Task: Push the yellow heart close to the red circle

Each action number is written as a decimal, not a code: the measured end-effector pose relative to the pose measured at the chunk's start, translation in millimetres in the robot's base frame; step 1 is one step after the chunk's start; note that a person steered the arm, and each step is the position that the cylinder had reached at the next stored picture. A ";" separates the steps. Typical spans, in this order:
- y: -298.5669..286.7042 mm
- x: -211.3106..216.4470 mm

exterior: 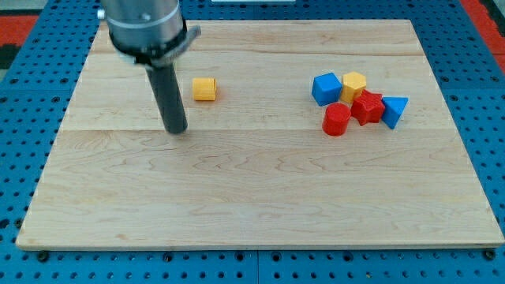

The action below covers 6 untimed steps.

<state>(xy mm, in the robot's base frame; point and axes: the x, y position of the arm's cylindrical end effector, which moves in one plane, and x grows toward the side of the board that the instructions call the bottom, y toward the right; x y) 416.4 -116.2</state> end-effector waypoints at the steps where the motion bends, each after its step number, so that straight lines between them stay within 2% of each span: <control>1: -71.9 -58.9; 2: -2.0 -45.5; 3: 130.2 -50.0; 4: 137.3 -41.5; 5: 72.7 -65.1; 6: 102.2 -110.6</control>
